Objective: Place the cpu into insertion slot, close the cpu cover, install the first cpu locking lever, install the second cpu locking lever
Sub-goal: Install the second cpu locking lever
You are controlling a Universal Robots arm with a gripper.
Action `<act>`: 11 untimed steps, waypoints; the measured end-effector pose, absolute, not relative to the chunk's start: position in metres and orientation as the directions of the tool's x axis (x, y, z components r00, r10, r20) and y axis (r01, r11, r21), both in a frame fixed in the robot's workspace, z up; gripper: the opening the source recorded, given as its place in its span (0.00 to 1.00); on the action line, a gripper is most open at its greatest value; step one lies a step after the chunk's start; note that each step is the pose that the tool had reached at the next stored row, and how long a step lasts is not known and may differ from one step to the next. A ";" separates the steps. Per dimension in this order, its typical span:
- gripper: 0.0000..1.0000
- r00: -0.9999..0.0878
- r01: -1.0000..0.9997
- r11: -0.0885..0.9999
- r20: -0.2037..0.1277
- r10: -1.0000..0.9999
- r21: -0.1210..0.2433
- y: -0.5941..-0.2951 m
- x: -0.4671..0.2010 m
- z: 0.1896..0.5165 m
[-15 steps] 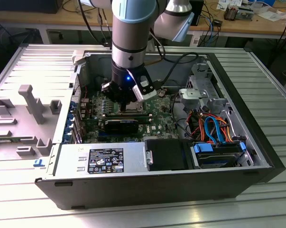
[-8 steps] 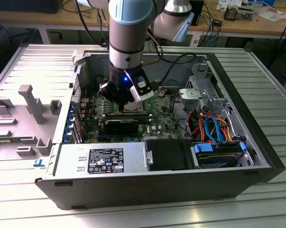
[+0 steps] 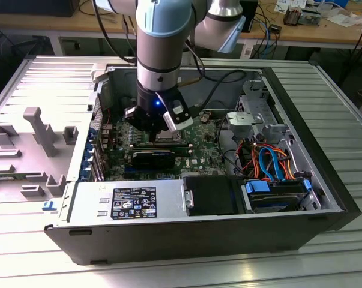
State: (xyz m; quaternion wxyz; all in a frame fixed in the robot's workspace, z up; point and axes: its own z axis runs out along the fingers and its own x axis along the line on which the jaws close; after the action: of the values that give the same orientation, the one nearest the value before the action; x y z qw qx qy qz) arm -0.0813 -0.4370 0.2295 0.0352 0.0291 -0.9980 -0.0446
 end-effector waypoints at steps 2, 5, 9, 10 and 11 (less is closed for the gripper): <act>0.11 -0.996 -0.059 0.994 0.067 -0.065 0.097 -0.437 -0.082 0.227; 0.11 -0.994 -0.080 0.991 0.066 -0.088 0.108 -0.437 -0.084 0.223; 0.11 -0.994 -0.082 0.990 0.066 -0.090 0.115 -0.437 -0.087 0.218; 0.11 -0.994 -0.082 0.989 0.065 -0.091 0.122 -0.437 -0.089 0.216; 0.11 -0.994 -0.083 0.988 0.065 -0.091 0.129 -0.437 -0.089 0.216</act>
State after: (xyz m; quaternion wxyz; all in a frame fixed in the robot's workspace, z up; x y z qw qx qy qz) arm -0.0889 -0.4370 0.2155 0.0352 0.0436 -0.9964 -0.0630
